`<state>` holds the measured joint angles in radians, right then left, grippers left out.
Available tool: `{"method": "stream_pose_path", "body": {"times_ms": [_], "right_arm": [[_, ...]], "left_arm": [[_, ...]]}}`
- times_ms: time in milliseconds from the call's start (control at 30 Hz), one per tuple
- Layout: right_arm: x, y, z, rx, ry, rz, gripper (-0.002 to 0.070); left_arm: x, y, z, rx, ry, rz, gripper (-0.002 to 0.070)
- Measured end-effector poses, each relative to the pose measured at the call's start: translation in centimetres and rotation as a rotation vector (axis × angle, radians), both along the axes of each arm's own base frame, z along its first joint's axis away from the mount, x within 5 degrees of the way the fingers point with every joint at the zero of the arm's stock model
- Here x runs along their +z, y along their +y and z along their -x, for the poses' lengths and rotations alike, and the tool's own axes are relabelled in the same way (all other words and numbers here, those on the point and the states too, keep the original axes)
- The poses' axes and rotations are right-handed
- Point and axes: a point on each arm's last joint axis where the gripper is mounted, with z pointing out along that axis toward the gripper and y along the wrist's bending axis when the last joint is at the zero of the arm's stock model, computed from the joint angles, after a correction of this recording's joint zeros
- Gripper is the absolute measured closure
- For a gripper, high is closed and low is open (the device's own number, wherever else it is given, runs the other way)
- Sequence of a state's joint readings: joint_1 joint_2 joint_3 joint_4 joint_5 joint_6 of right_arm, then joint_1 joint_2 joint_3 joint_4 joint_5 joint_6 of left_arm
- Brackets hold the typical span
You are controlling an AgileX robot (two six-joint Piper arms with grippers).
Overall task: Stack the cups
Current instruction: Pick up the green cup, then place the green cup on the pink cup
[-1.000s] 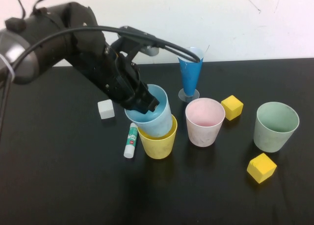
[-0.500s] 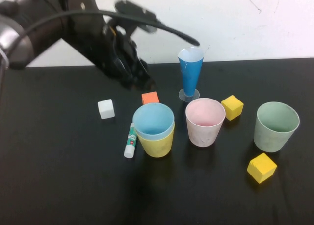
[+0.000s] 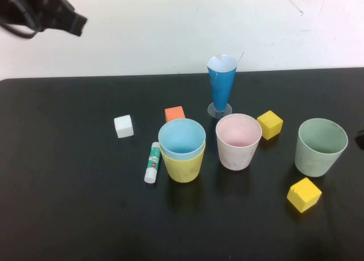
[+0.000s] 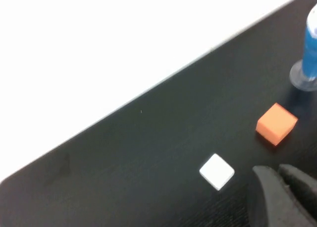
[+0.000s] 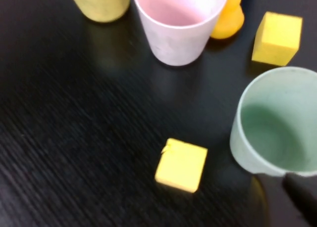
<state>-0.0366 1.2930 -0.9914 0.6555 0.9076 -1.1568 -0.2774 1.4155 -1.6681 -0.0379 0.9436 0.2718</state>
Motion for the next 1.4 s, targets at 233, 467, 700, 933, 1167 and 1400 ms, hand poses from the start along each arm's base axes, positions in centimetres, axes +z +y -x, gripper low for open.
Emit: {"method": "stream_pose_path", "body": {"times_ms": [233,467,700,933,1167,1400], "right_arm": [[-2.3,-0.3,-4.8,-0.014,0.054,0.014,0.0363],[-4.8,-1.0,-9.1,-0.062,0.048,0.054,0.0304],[-9.5,-1.1,-11.1,-0.058,0.164,0.062,0.0335],[-10.4,-0.8,-11.7,-0.005,0.174,0.043,0.0621],[-5.0,1.0,-13.1,0.143,0.125,-0.091,0.0632],[1.4,7.7,-13.4,0.356,-0.040,-0.062,0.0633]], "left_arm": [[-0.1,1.2,5.4,-0.008,-0.153,0.098,0.0673],[-1.8,3.0,12.1,-0.019,-0.321,0.165,0.0673],[-7.6,4.3,16.3,-0.012,-0.366,0.158,0.0673],[-13.5,5.3,18.8,0.019,-0.485,0.194,0.0673],[-18.1,5.5,19.2,0.029,-0.431,0.176,0.0673],[-18.4,5.6,19.0,0.041,-0.494,0.192,0.0673]]}}
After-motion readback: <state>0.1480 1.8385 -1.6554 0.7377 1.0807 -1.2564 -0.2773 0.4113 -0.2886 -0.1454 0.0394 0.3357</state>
